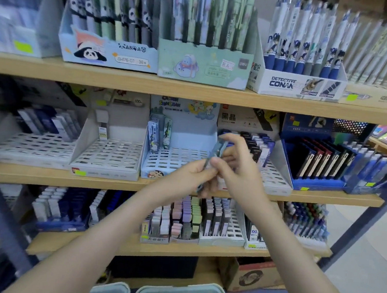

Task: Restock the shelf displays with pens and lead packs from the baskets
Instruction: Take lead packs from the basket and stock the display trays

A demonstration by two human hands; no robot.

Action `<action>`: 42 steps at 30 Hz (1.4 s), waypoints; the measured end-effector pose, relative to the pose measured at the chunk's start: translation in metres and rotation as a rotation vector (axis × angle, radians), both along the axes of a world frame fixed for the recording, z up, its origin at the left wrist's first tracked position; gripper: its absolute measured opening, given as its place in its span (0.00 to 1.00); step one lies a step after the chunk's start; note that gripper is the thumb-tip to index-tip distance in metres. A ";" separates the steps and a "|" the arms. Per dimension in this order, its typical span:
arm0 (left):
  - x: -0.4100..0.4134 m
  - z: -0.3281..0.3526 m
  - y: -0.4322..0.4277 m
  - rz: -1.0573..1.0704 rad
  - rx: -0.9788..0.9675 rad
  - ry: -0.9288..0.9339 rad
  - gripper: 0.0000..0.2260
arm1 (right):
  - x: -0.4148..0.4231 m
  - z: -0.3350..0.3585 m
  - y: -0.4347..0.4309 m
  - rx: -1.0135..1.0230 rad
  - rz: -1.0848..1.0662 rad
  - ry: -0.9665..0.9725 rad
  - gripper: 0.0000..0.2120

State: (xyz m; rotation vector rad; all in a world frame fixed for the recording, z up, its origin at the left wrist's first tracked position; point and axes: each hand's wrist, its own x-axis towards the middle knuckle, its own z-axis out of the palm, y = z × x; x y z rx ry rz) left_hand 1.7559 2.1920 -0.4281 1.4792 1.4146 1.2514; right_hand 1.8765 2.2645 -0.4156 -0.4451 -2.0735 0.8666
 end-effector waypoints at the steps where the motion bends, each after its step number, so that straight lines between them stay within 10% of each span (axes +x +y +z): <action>1: -0.008 0.001 -0.006 0.003 -0.010 0.029 0.12 | -0.007 0.002 -0.003 -0.063 0.030 0.045 0.16; 12: -0.128 -0.024 -0.032 0.661 0.249 1.038 0.21 | -0.090 0.000 0.016 -0.317 -0.042 0.217 0.11; 25: -0.149 -0.028 -0.008 0.567 0.209 1.008 0.30 | -0.150 0.007 0.037 -0.305 -0.082 -0.039 0.21; 36: -0.151 -0.031 -0.011 0.584 0.284 0.957 0.29 | -0.149 0.004 0.026 -0.285 -0.093 0.097 0.04; 42: -0.125 -0.019 -0.032 0.585 0.321 0.569 0.17 | -0.132 0.011 0.003 -0.408 0.183 0.305 0.08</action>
